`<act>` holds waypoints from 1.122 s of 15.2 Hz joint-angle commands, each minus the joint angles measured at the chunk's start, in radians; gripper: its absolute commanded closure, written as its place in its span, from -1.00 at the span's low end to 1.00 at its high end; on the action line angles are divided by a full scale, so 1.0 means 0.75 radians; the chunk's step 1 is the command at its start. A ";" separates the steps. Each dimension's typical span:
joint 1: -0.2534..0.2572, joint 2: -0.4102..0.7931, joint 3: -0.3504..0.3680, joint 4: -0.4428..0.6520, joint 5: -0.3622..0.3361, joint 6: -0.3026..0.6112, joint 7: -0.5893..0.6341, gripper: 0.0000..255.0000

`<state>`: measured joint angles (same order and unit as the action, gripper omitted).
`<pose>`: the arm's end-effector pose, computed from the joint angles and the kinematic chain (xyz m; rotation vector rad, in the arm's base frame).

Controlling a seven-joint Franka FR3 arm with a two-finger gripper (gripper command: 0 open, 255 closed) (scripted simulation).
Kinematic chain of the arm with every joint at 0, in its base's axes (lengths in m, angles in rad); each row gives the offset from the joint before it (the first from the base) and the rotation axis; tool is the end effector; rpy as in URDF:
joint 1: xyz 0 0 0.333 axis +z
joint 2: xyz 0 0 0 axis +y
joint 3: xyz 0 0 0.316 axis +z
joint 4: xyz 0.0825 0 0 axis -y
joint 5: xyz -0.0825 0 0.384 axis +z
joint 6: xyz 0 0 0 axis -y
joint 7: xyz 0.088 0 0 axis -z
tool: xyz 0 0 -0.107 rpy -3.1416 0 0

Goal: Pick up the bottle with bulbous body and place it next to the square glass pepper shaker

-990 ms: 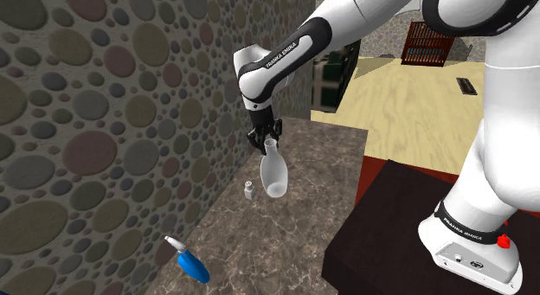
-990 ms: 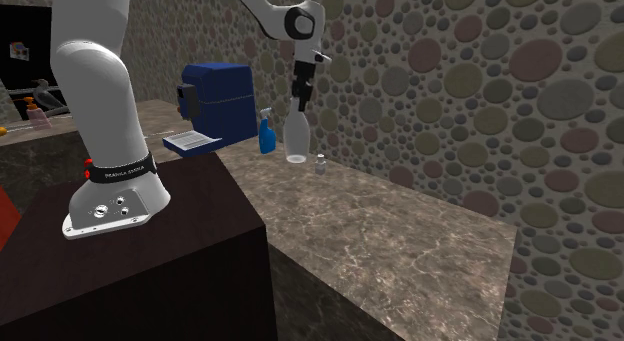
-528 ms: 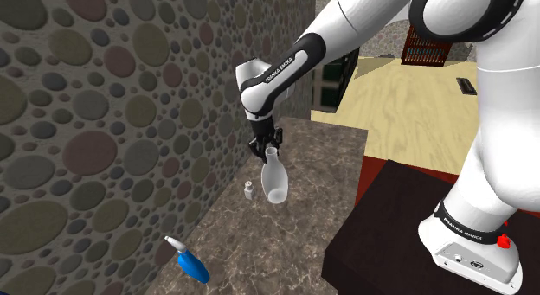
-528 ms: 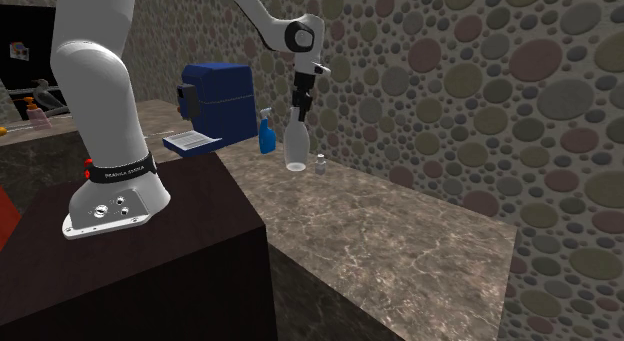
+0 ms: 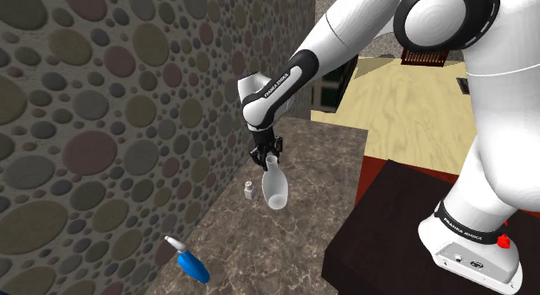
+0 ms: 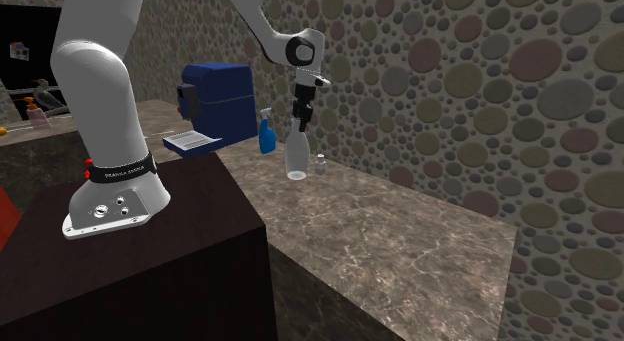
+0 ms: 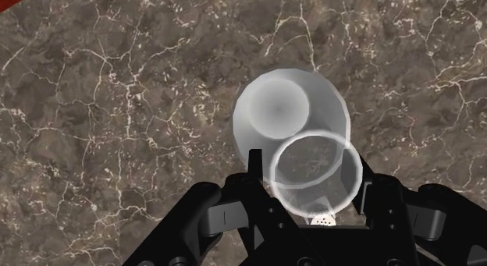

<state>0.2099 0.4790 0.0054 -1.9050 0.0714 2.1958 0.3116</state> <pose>0.5946 0.1325 0.2316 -3.1130 0.2244 0.3074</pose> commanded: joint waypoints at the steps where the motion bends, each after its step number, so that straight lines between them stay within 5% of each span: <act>1: -0.001 0.022 0.000 -0.007 0.001 0.030 -0.003 1.00; 13: -0.001 0.081 0.001 -0.006 0.003 0.088 -0.007 1.00; 14: -0.001 0.081 0.001 -0.006 0.003 0.088 -0.007 -1.00; 17: -0.001 0.081 0.001 -0.006 0.003 0.088 -0.007 -1.00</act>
<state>0.2092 0.5397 0.0063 -1.9095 0.0739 2.2617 0.3066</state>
